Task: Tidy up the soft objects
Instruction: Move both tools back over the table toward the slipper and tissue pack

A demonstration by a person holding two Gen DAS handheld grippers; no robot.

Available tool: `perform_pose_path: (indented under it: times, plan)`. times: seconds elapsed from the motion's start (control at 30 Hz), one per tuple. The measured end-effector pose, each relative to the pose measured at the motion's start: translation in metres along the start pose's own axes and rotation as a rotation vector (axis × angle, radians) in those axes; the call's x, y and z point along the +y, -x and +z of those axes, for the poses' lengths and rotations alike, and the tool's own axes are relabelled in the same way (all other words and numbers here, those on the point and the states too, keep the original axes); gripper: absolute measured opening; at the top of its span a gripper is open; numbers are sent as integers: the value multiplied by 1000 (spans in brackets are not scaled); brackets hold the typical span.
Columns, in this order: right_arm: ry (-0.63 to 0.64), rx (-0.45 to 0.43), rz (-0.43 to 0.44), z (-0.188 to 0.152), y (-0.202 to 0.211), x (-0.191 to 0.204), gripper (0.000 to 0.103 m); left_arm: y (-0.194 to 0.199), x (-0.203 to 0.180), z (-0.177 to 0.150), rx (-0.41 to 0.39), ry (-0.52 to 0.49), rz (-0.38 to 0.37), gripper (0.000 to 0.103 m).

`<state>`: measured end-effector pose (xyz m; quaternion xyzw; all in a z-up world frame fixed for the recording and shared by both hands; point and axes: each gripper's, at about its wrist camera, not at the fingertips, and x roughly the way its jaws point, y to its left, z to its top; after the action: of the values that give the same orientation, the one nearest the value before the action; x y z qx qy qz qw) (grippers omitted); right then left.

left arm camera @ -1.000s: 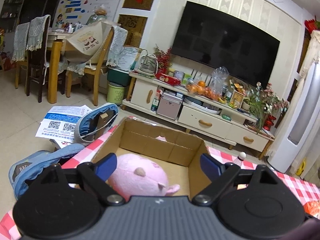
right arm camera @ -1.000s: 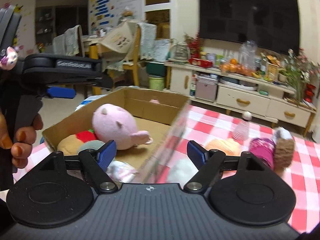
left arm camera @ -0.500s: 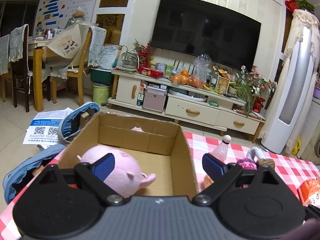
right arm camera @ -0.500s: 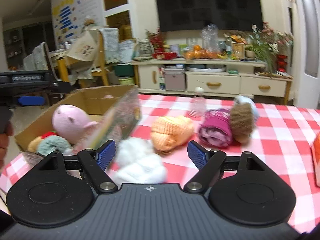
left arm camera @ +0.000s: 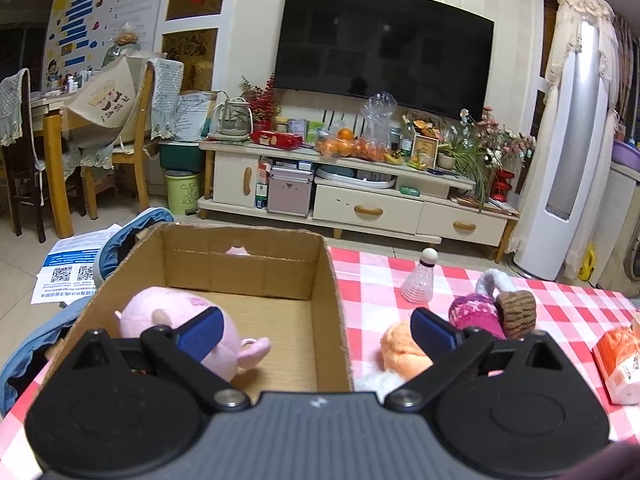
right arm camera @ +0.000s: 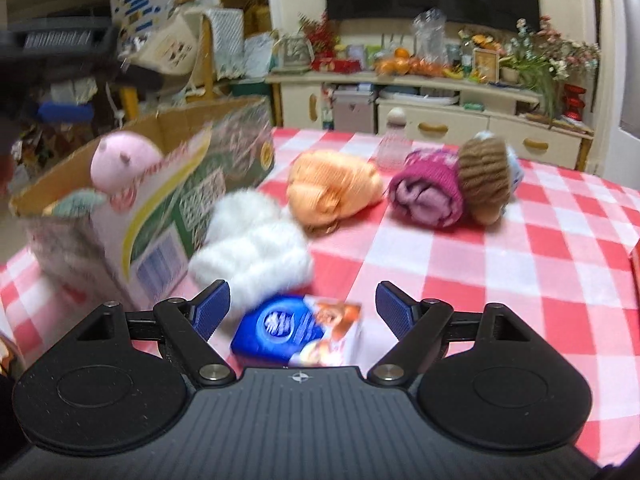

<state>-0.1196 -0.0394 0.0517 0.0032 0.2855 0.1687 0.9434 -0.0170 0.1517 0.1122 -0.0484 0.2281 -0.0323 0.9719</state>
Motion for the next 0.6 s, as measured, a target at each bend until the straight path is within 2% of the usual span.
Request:
perform_pose_path:
  times: [0.17, 0.43, 0.6]
  plan:
    - [19, 42, 15, -8, -9, 3, 100, -2, -10, -3, 8, -28, -16, 99]
    - [47, 52, -35, -17, -21, -1, 101, -6, -25, -9, 33, -73, -41, 99]
    - [39, 45, -83, -16, -21, -17, 94, -7, -35, -14, 48, -104, -65, 99]
